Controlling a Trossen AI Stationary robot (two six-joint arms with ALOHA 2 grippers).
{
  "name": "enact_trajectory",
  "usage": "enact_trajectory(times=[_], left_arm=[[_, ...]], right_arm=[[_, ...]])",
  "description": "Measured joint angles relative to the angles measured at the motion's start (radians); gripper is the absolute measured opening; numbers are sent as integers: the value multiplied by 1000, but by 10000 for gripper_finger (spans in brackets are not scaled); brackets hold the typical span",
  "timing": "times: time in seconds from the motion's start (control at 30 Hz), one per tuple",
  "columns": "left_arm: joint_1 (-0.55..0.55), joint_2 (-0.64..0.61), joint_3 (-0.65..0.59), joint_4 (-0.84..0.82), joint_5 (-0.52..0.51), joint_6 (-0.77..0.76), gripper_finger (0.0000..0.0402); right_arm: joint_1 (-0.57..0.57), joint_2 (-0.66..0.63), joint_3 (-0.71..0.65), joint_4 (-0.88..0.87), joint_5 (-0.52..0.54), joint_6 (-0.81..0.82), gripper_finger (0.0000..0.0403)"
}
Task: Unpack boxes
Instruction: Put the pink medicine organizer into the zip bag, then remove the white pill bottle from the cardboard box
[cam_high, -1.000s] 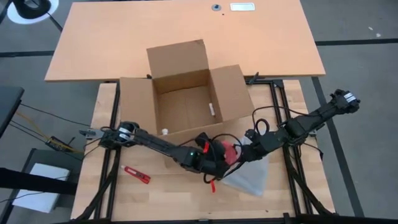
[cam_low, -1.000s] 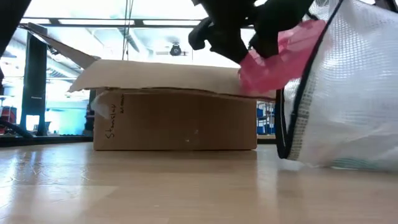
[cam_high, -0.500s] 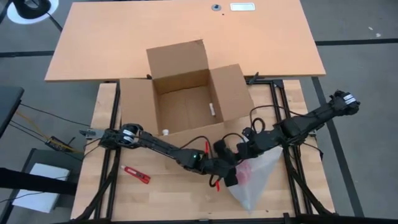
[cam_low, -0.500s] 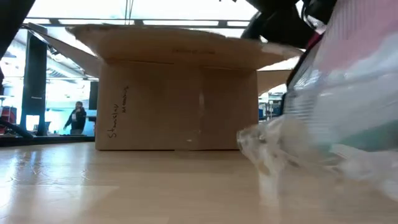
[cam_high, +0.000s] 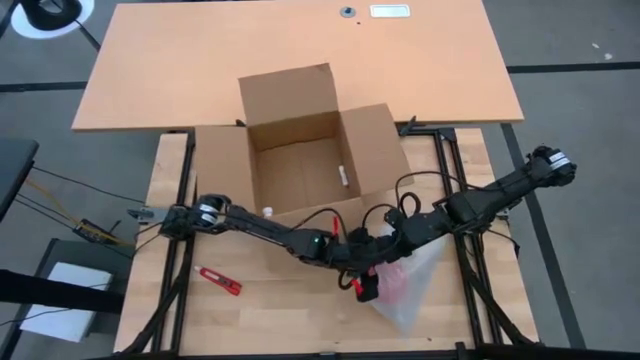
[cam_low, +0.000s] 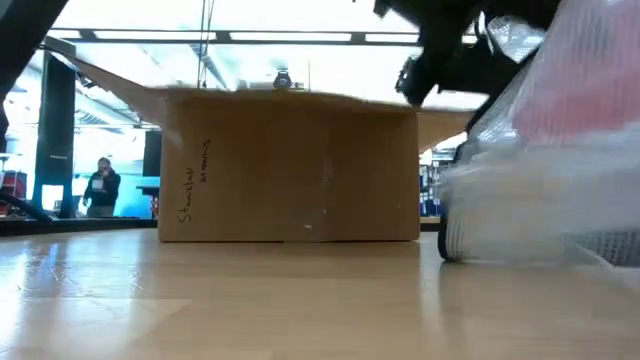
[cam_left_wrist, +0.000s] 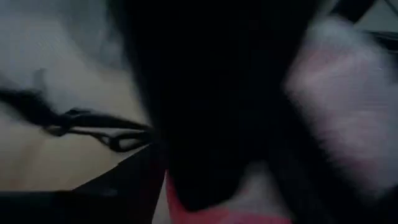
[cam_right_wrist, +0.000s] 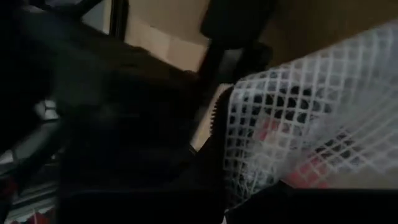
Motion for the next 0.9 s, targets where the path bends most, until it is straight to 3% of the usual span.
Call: enact_trajectory(times=[0.13, 0.37, 0.5, 0.67, 0.83, 0.9], left_arm=[[-13, -35, 58, -125, -15, 3, 290], [-39, -68, 129, -368, -263, 26, 283], [-43, -68, 202, -490, -270, 40, 282], [-37, -68, 334, -584, -248, 177, 282], [25, -65, 488, -757, -227, 263, 282], [64, -95, 486, -761, -222, 264, 282]], right_arm=[[7, 0, 0, 0, -11, -32, 2], [35, -1, 0, -4, -12, -60, 2], [41, -1, 0, -7, -17, -87, 2], [40, -1, 0, -6, -15, -117, 2], [40, -1, 0, -6, -15, -161, 1], [36, -1, 0, -7, -14, -166, 2]])
